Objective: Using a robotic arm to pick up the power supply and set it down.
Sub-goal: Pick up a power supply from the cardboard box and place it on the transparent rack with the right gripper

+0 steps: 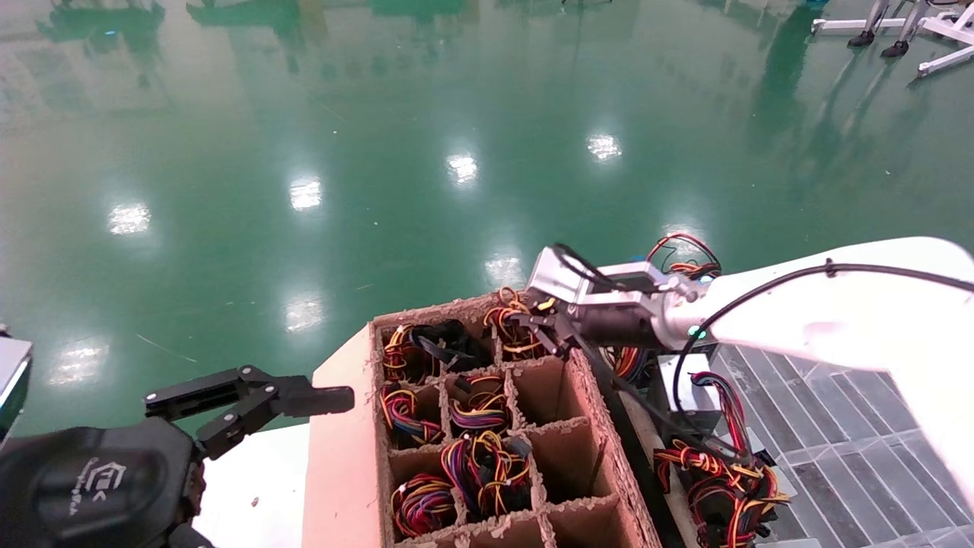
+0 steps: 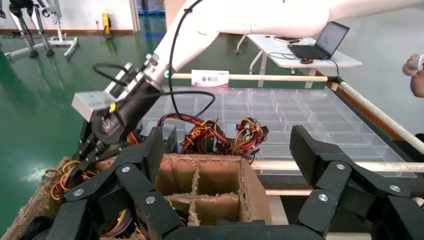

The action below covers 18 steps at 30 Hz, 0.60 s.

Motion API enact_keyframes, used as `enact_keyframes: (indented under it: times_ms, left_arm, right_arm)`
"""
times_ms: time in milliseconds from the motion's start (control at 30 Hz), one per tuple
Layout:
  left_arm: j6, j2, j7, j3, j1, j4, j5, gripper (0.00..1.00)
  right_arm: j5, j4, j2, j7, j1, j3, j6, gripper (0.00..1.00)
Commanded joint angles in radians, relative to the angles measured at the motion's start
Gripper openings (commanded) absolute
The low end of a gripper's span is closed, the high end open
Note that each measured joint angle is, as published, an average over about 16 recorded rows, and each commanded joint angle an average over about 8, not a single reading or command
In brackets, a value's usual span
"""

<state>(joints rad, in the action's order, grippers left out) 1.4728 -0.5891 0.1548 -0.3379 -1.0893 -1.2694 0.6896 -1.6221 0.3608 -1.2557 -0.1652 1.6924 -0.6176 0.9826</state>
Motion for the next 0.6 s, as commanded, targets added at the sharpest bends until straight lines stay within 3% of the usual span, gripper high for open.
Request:
enact_keyframes:
  times_ms: [33, 367, 600]
  left_arm:
    - [0.0, 0.0, 0.0, 0.0, 0.0, 0.0, 0.0, 1.0]
    - [0.0, 0.0, 0.0, 0.0, 0.0, 0.0, 0.0, 1.0]
    - [0.0, 0.0, 0.0, 0.0, 0.0, 0.0, 0.0, 1.0]
  right_arm:
    - [0.008, -0.002, 0.006, -0.003, 0.008, 0.005, 0.009, 0.0]
    - [0.091, 0.092, 0.08, 0.039, 0.039, 0.059, 0.091, 0.0]
    - [0.128, 0.224, 0.156, 0.113, 0.07, 0.089, 0.137, 0.0]
